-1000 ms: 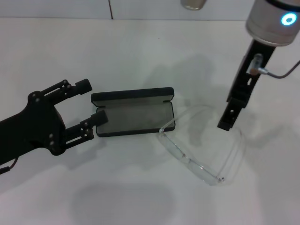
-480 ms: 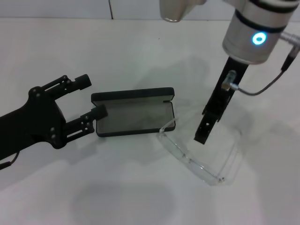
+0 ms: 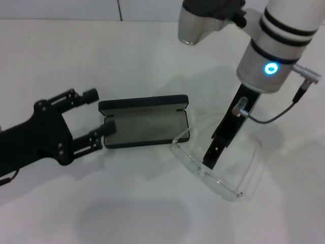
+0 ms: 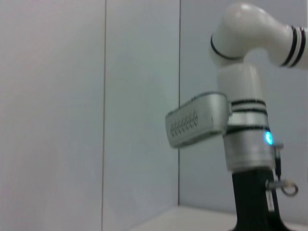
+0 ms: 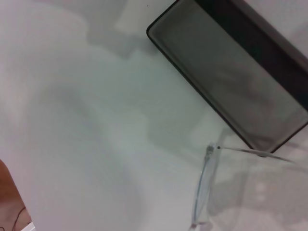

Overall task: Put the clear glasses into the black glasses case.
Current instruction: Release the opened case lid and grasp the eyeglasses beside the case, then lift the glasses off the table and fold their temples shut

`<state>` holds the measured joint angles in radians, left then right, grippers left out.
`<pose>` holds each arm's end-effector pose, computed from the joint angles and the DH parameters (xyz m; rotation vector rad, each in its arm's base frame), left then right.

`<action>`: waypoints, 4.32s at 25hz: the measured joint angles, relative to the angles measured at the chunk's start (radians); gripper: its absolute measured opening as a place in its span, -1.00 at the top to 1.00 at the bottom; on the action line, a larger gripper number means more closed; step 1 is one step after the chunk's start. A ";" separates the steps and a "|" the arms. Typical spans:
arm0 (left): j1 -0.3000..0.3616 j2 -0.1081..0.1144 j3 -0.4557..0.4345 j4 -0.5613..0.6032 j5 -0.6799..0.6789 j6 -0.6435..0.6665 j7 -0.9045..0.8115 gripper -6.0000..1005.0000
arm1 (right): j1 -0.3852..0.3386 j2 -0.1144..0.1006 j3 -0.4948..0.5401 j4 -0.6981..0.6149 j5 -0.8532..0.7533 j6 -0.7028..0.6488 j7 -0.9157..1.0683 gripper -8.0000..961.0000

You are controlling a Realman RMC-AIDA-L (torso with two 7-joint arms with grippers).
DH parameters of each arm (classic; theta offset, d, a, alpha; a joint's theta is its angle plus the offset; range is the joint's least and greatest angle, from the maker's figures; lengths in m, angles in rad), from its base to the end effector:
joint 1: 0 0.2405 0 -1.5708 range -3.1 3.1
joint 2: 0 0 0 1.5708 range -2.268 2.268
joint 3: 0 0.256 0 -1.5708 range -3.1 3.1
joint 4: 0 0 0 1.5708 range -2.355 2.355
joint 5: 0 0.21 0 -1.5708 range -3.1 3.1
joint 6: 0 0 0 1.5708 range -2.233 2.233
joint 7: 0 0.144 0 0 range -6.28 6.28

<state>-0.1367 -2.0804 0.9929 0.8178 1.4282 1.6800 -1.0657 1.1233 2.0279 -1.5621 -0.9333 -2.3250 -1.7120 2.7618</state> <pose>-0.2789 0.2481 0.0287 -2.4742 -0.2635 -1.0246 0.0681 0.3621 -0.0494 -2.8501 0.9354 -0.8378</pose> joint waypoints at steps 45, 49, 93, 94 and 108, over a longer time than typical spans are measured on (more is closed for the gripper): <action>0.033 0.021 -0.069 0.007 0.163 0.053 -0.023 -0.41 | -0.039 0.000 -0.276 0.054 0.153 0.237 0.069 -0.62; 0.034 0.020 -0.069 0.007 0.163 0.053 -0.023 -0.41 | -0.039 0.000 -0.276 0.054 0.156 0.238 0.067 -0.48; 0.025 0.014 -0.071 0.006 0.181 0.049 -0.023 -0.41 | -0.053 0.000 -0.274 0.052 0.155 0.229 0.028 0.61; 0.025 0.014 -0.071 0.006 0.181 0.049 -0.023 -0.41 | -0.053 0.000 -0.275 0.050 0.153 0.226 0.027 0.62; 0.023 0.013 -0.071 0.010 0.181 0.049 -0.023 -0.41 | -0.069 -0.002 -0.262 0.012 0.147 0.159 0.000 0.76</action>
<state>-0.1135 -2.0672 0.9219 0.8275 1.6091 1.7287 -1.0891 1.0548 2.0255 -1.8240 -0.9211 -2.1783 -1.5526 2.7616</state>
